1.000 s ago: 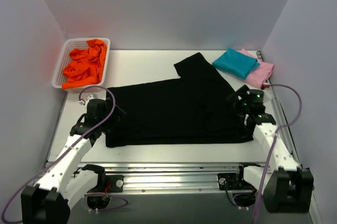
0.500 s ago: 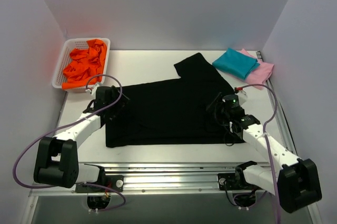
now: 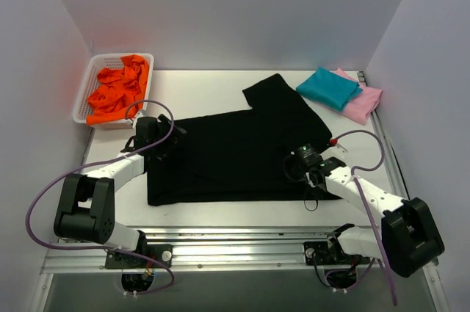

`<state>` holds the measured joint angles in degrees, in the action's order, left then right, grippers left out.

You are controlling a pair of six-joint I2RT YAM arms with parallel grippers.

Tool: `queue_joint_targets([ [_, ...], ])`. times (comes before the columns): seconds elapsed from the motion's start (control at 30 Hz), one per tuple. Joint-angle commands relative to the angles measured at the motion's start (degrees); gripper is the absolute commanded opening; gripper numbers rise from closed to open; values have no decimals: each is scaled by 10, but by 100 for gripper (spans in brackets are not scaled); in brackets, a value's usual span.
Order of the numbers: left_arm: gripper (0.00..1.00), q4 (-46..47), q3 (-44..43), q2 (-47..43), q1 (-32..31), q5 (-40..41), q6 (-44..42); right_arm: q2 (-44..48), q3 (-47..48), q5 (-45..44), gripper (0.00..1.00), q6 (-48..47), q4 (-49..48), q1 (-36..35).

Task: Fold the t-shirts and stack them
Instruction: Fold the tshirt

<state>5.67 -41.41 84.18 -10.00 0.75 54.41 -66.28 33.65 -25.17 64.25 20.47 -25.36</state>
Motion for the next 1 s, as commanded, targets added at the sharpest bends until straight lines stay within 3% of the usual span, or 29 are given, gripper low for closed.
queue_joint_targets([
  [0.0,94,53,6,4,4,-24,-5,-33,-5,-41,65,87,12,-32],
  [0.43,95,79,21,15,4,-35,-8,-90,7,-69,60,92,-39,-39],
  [0.73,95,80,21,20,3,-28,-11,-136,31,-79,51,69,-67,-38],
  [0.97,95,81,19,26,4,-22,-13,-148,55,-88,25,49,-71,-36],
])
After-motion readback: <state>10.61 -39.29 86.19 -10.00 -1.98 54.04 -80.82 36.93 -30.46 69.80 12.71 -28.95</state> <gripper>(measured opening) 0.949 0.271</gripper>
